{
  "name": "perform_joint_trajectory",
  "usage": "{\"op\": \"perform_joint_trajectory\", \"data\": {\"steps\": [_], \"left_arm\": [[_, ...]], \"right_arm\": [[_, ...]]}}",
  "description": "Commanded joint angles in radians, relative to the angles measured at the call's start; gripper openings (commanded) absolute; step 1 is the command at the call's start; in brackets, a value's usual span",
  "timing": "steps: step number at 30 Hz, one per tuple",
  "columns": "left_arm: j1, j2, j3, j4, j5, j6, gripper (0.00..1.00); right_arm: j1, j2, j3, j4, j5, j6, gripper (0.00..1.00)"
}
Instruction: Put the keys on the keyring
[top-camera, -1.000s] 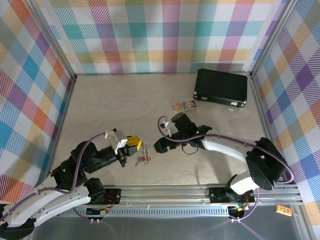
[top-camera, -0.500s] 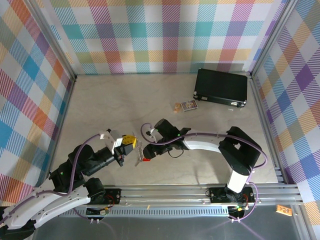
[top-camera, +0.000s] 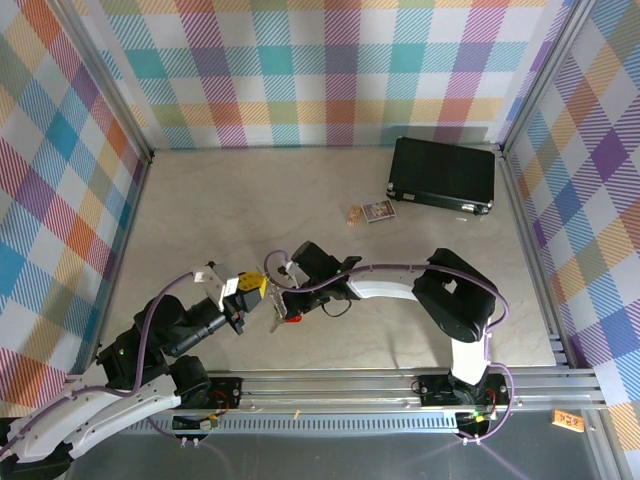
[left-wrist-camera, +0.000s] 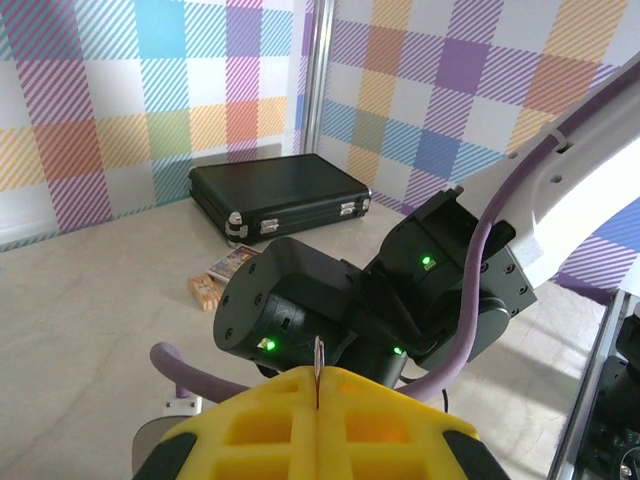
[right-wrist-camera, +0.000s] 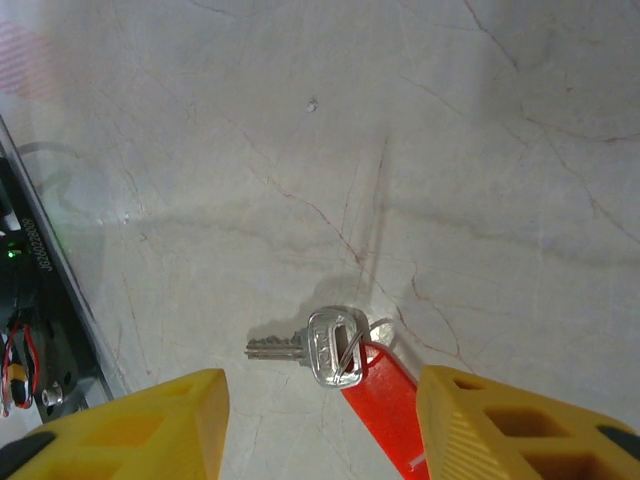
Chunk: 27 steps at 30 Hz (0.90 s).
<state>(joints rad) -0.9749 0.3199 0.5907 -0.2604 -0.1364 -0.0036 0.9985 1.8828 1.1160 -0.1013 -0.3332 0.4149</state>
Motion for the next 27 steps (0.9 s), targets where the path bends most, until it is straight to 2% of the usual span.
{"op": "perform_joint_trajectory", "data": {"steps": [1,12,27], "left_arm": [[-0.008,-0.025,-0.011,0.036,-0.014,-0.015,0.00],[-0.008,-0.050,-0.021,0.039,-0.022,-0.017,0.00],[-0.009,-0.067,-0.031,0.046,-0.020,-0.017,0.00]], "right_arm": [[0.015,0.025,0.042,-0.030,0.011,-0.001,0.49],[0.028,0.070,0.082,-0.080,0.028,-0.011,0.37],[0.034,0.093,0.097,-0.086,0.041,-0.013,0.26]]}}
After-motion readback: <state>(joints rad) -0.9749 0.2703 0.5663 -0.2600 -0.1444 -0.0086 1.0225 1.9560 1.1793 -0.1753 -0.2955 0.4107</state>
